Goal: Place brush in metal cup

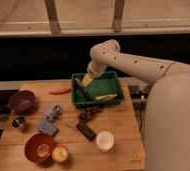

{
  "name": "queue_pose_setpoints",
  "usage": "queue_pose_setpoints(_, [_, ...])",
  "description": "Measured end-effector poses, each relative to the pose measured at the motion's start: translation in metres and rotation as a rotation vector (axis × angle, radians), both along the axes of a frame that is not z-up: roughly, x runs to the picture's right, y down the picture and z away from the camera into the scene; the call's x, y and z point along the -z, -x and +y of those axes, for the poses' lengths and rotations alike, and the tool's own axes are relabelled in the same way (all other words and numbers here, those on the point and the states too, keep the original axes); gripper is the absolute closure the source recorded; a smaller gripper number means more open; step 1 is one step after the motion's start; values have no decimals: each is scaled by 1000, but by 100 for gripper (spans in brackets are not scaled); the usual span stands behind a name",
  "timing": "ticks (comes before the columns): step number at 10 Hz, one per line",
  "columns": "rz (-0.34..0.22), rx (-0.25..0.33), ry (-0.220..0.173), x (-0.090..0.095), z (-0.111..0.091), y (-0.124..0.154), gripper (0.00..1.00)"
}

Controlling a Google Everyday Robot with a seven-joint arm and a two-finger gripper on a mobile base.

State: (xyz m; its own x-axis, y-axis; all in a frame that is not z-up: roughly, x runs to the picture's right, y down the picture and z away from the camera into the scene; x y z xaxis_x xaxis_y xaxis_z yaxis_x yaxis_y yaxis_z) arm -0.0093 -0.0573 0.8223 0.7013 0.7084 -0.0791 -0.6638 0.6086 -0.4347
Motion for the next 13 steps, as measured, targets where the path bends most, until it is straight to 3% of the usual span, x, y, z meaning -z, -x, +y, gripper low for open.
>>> queue_pose_setpoints(3, [-4, 4, 3, 0, 1, 4, 32])
queue_pose_setpoints(5, [-22, 29, 29, -8, 7, 11, 32])
queue_pose_setpoints(7, [-49, 51, 61, -32, 15, 38, 32])
queue_pose_setpoints(10, [-61, 81, 125, -89, 33, 81, 32])
queue_pose_setpoints(13, [-35, 71, 206, -129, 57, 86, 32])
